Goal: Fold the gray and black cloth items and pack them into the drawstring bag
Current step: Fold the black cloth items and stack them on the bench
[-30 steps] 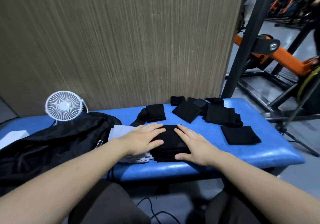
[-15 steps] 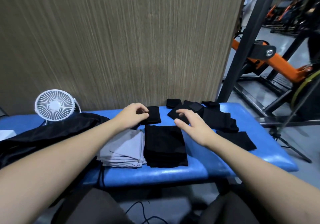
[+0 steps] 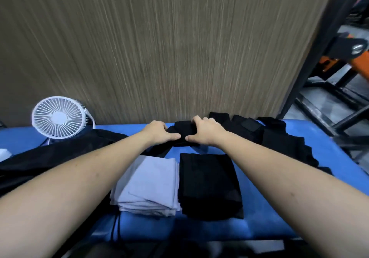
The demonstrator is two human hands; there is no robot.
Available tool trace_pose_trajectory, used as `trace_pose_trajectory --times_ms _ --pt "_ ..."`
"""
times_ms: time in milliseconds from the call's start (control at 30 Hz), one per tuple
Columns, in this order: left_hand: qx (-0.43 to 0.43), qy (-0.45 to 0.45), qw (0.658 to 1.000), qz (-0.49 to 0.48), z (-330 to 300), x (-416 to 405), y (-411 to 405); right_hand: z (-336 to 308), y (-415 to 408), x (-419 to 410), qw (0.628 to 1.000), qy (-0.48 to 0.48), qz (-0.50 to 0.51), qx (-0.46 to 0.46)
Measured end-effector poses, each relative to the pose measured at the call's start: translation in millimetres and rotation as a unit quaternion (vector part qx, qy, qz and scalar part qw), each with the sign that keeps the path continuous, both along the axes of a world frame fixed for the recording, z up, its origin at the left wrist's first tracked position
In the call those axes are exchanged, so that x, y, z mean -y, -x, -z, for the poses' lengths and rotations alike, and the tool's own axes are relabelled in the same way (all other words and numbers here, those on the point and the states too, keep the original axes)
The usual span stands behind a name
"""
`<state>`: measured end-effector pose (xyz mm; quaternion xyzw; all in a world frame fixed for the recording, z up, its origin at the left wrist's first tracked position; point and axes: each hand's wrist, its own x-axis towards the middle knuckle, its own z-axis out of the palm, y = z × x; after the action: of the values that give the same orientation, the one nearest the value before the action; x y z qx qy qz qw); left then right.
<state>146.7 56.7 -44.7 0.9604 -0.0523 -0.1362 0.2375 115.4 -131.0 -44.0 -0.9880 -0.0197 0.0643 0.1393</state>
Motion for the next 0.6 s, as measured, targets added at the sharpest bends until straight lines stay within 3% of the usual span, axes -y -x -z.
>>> trace_pose_trajectory --times_ms 133,233,367,600 --pt "-0.007 0.057 0.998 0.008 -1 4 -7 6 -20 -12 0.999 -0.01 0.038 -0.021" --pt "0.001 0.1 0.995 0.006 -4 0 -7 9 -24 -11 0.988 -0.141 0.051 -0.037" --pt "0.029 0.115 0.993 0.029 -18 -8 -7 -3 -10 -8 0.955 -0.292 0.051 0.027" --pt "0.061 0.119 0.986 0.1 -76 -7 23 -75 38 32 0.955 -0.276 0.071 0.079"
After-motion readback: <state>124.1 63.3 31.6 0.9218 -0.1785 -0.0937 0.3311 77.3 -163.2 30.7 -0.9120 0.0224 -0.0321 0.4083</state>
